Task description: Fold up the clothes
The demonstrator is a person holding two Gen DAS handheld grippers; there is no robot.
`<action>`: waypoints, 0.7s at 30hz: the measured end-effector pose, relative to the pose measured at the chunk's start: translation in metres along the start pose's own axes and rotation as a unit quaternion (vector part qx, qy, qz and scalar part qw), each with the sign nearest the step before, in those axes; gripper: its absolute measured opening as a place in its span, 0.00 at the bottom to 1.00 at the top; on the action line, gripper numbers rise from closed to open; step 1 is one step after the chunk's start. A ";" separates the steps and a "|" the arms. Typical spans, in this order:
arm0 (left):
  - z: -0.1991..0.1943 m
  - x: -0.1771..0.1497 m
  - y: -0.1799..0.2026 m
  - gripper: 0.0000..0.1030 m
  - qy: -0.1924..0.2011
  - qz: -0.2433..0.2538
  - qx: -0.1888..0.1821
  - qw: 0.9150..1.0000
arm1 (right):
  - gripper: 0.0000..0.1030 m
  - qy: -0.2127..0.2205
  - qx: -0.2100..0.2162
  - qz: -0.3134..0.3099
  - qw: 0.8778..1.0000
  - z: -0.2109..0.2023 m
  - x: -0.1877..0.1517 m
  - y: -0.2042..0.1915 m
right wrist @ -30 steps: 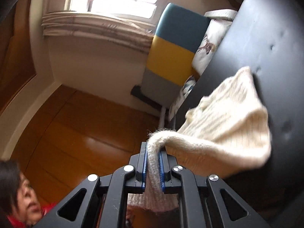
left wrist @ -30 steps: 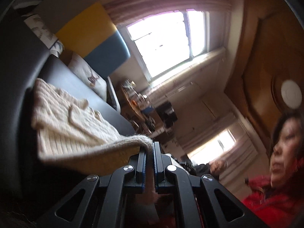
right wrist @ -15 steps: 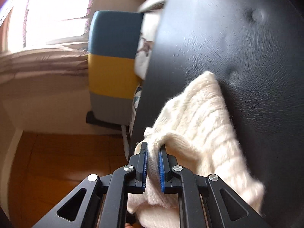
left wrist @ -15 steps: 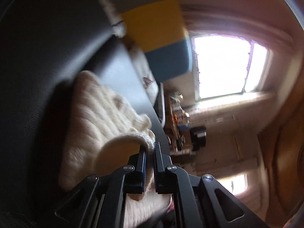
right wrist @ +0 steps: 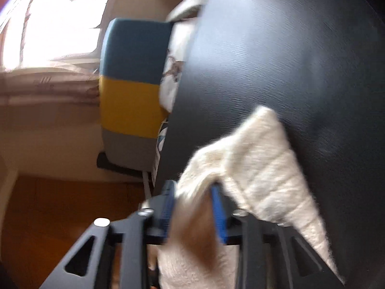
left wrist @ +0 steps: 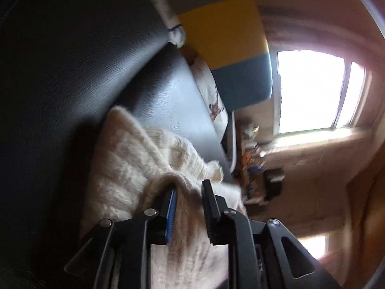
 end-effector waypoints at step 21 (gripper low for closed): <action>0.013 0.003 0.011 0.33 0.045 0.263 0.217 0.939 | 0.09 -0.104 -0.260 -0.445 0.850 0.024 -0.023 -0.031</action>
Point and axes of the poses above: each gripper's, at about its wrist camera, not at the fingertips, and z roughly the way its jaws point, y to its right, x to its top, the point moved 10 cm from there along z, roughly the way its jaws point, and after that the axes turned 12 degrees about -z, right-handed, at the moved point
